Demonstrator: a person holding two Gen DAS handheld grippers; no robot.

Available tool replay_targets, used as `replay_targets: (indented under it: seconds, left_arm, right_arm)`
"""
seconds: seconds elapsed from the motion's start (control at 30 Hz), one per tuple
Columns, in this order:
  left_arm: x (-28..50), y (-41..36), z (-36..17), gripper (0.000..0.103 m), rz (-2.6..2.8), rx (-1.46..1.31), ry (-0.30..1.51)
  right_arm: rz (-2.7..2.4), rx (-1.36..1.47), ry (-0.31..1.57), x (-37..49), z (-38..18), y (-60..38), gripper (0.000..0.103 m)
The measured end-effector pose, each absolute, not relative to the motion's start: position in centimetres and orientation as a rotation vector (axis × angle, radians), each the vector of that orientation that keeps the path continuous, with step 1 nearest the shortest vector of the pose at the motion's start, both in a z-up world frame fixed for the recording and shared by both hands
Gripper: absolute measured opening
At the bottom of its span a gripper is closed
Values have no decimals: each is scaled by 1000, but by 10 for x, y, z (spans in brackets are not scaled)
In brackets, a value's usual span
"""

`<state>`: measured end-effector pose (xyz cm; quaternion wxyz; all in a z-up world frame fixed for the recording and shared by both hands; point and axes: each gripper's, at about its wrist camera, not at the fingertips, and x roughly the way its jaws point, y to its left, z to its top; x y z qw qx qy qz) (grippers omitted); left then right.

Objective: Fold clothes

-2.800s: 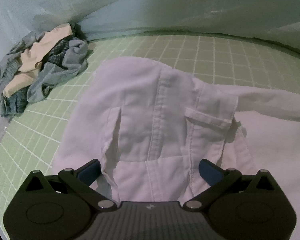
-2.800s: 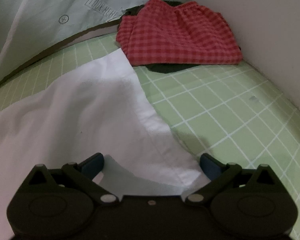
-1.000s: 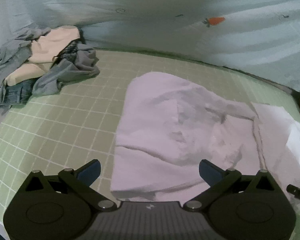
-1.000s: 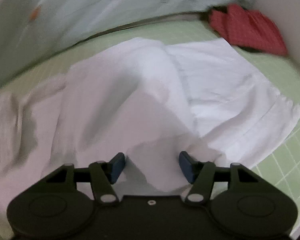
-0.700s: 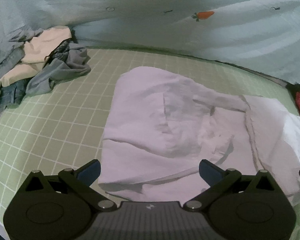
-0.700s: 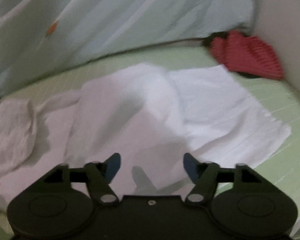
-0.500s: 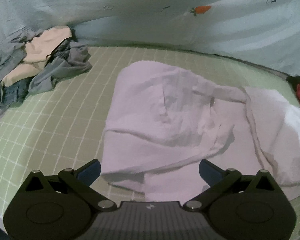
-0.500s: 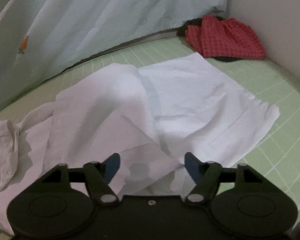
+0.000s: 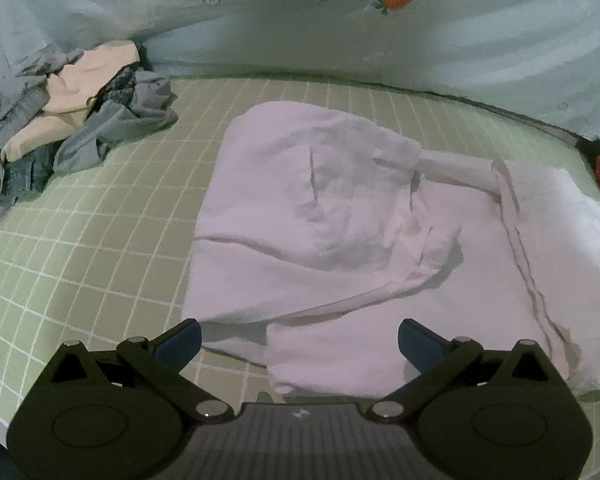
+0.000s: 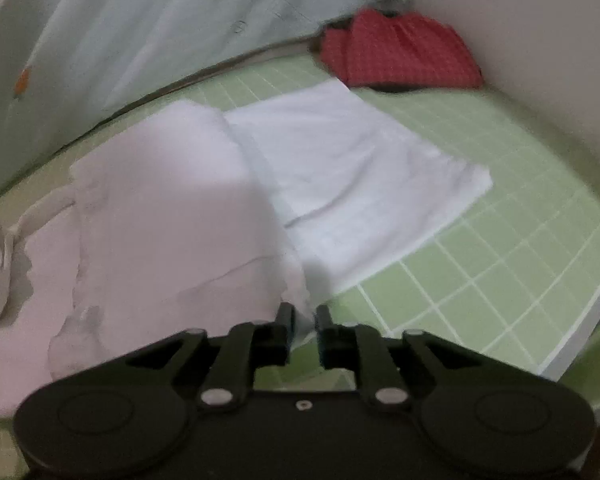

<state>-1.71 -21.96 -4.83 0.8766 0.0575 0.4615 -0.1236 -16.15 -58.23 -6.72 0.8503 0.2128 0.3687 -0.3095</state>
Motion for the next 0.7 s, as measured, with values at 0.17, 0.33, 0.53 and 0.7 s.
replay_targets:
  seconds: [0.17,0.33,0.53,0.7]
  left_arm:
    - [-12,-233,-50,103,-233,100,964]
    - [-10,-248,-51,103,-216,110,955]
    - [-5,-257,-47,103,-150,110,941]
    - [0,-264,-47,103,-92,111,950]
  right_arm:
    - [-656,366,701,-152,-47,-590,60]
    - [-682,320,697,-135,-49,-627,82]
    - [-718,257,763,-114,-73,-704,84]
    - [-740,323,785,-101,-91,-760,85]
